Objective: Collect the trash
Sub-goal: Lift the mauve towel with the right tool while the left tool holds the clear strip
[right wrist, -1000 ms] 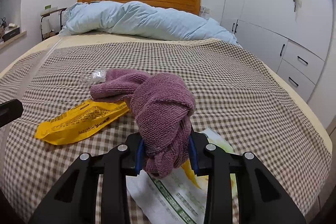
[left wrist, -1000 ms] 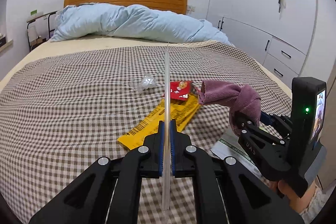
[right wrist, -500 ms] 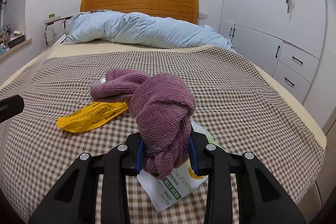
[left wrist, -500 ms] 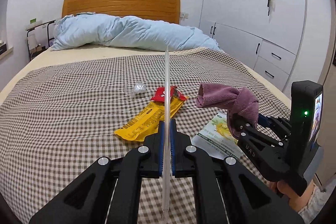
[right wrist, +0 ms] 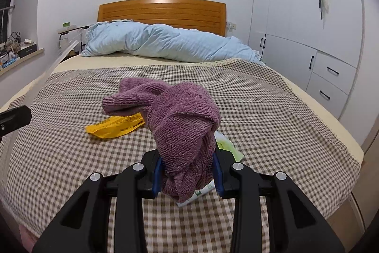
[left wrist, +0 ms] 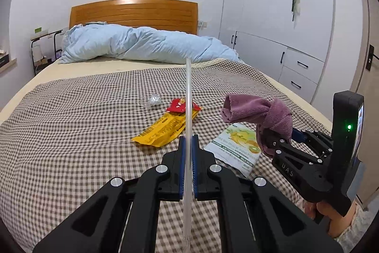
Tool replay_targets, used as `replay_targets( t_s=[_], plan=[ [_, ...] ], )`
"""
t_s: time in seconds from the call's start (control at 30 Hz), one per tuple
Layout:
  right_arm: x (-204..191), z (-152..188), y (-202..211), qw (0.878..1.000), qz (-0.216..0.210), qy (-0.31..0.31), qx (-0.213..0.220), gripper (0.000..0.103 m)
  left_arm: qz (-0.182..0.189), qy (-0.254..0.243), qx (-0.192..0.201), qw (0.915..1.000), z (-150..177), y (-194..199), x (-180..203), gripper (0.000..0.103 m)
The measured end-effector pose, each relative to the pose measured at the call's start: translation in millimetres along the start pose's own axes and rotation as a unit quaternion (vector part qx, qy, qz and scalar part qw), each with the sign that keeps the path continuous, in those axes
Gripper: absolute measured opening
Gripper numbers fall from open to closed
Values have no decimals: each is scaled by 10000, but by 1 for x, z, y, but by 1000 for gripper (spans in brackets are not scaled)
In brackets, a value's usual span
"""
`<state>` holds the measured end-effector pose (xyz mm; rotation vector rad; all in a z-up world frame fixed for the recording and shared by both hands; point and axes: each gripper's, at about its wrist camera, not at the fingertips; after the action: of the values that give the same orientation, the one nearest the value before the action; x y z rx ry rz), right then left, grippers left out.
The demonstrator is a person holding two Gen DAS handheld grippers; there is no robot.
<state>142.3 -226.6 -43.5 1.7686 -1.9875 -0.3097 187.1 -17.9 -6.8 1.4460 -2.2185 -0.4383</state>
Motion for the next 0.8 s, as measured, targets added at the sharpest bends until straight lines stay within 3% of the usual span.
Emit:
replay_targets(
  t_s=[0.8],
  plan=[
    [36, 55, 82, 9980, -495, -131, 380, 33, 538, 10, 285, 9981, 63, 69, 15, 3]
  ],
)
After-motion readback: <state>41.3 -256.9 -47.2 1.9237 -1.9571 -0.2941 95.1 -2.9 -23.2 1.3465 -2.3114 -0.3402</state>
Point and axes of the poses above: each gripper's, at about its wrist camera, not at the fingertips, and y roughly against the way its jaws point, x to its right, z to its underside, and after that the axes turned 15 degrees about z, right-handed
